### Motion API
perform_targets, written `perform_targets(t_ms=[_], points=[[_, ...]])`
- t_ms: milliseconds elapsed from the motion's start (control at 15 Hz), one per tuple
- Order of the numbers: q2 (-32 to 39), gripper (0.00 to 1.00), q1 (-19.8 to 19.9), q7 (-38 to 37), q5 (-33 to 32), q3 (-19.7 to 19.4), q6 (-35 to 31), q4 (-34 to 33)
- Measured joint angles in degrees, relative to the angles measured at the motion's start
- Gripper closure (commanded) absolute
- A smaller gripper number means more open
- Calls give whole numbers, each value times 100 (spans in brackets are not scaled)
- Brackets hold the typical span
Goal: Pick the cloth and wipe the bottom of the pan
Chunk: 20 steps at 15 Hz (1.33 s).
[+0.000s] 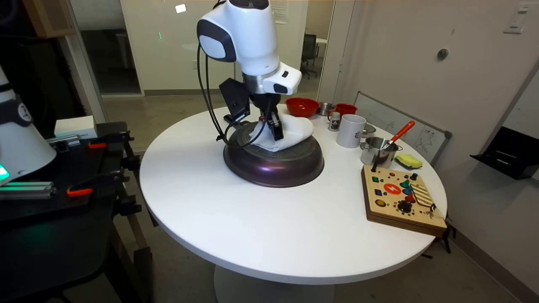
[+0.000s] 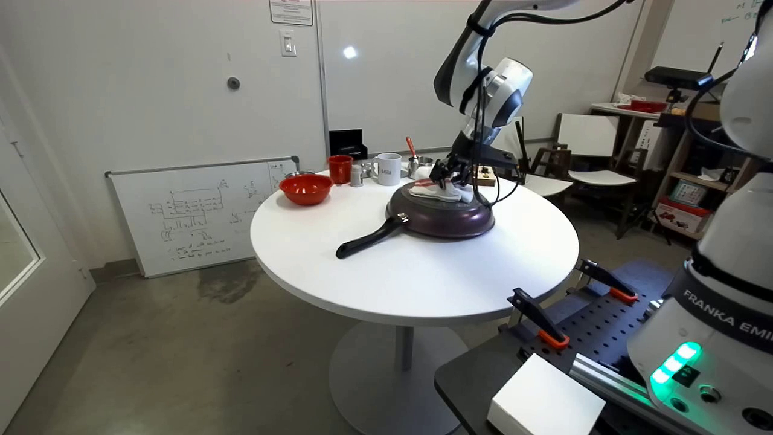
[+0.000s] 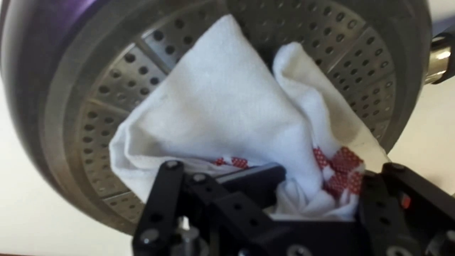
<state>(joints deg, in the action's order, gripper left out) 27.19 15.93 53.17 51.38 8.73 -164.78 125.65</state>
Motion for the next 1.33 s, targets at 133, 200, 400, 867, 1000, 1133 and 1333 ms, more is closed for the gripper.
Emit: perform_targets(t_ms=[133,200,400,867,1000,1133,1333], points=[[75,97,125,32,0,-3,-138,-150],[108,97,194,51,0,-4,-195,-226],[192,97,369,67,0,-6,-303,-406],[303,97,480,70,-5,-4,-319,-544],[317,98,486,86,-7,2,-315,-561],[322,98,488,108,-12,6,-295,-567],[322,97,503,239,-31,17,-235,-570]])
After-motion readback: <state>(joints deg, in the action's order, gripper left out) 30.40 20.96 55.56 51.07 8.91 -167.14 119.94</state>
